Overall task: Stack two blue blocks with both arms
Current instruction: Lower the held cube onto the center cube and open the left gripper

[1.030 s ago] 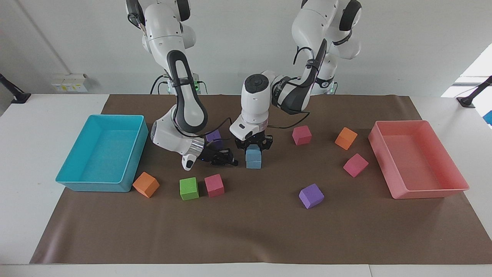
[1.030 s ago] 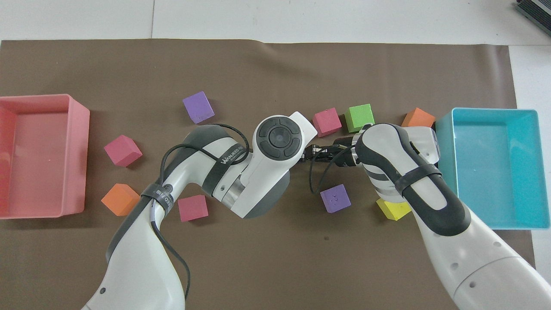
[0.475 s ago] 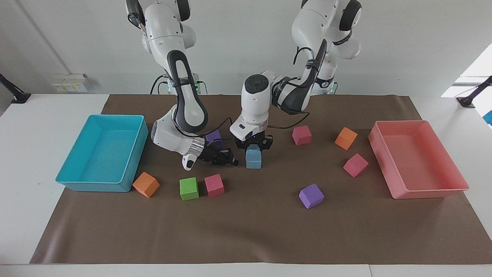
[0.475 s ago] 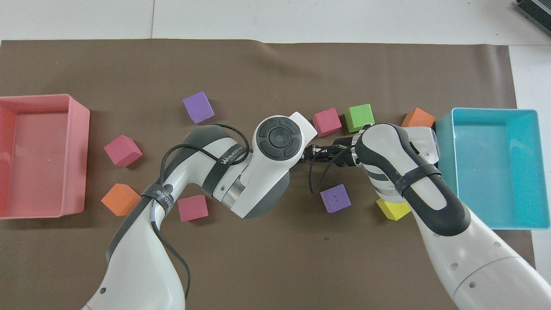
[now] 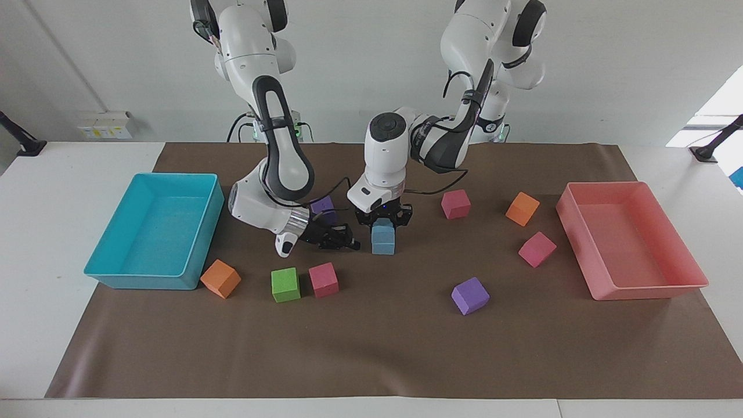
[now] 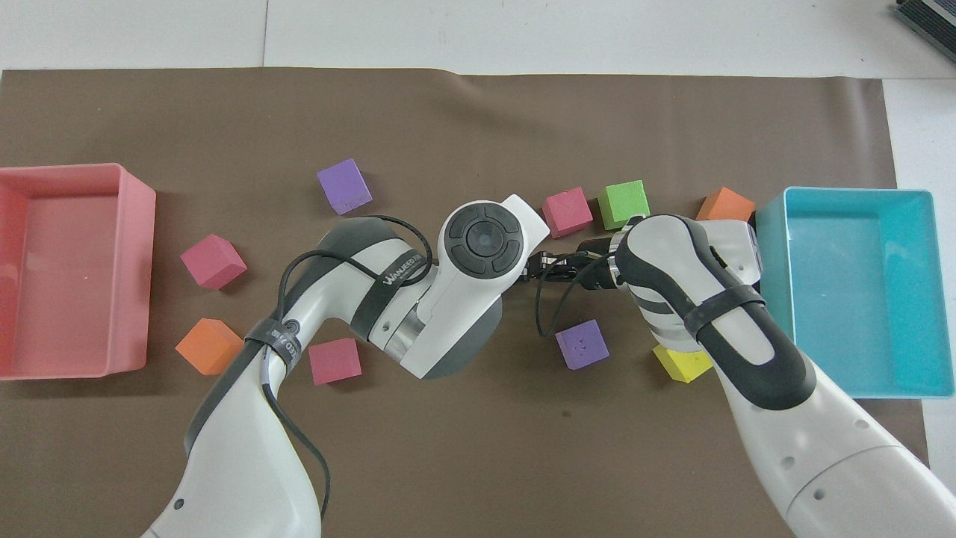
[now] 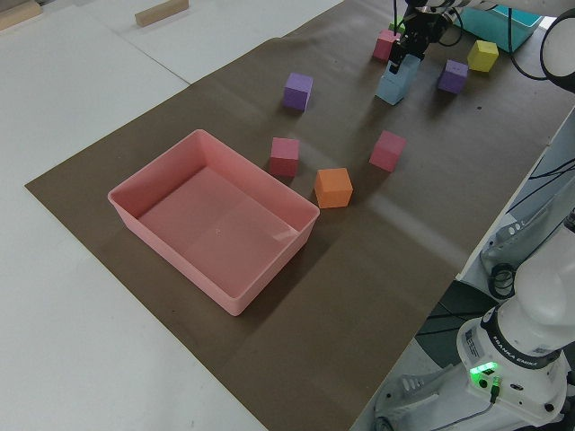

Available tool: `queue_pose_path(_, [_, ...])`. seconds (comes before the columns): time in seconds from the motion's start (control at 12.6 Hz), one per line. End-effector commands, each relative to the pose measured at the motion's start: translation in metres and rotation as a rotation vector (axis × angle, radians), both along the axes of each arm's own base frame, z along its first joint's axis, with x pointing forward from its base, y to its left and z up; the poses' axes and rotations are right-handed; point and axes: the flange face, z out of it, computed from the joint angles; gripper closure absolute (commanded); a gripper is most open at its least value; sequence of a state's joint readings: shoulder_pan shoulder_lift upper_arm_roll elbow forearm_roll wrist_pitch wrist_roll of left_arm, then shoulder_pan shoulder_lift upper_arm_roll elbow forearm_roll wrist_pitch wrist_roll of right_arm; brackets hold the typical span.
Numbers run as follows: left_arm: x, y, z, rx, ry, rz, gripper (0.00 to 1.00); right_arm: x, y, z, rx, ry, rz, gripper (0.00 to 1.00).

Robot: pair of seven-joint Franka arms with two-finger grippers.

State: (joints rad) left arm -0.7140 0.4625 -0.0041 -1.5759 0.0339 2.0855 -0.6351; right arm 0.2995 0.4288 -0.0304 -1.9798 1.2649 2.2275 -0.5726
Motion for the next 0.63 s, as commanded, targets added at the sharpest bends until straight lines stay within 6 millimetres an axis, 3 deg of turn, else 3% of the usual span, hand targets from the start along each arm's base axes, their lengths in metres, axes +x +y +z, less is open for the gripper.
queue_pose_path(0.0, [-0.004,0.003,0.0,0.025,-0.017,0.005,0.0,-0.003,0.001,0.001,0.008,-0.021,-0.018,1.0])
queue_pose_path(0.32, [-0.003,0.005,0.007,0.029,-0.035,-0.007,0.0,-0.002,0.001,0.002,0.01,-0.021,-0.017,1.0])
queue_pose_path(0.55, [0.002,0.007,0.036,-0.02,-0.071,0.004,0.0,0.0,-0.001,0.003,0.011,-0.027,-0.018,1.0])
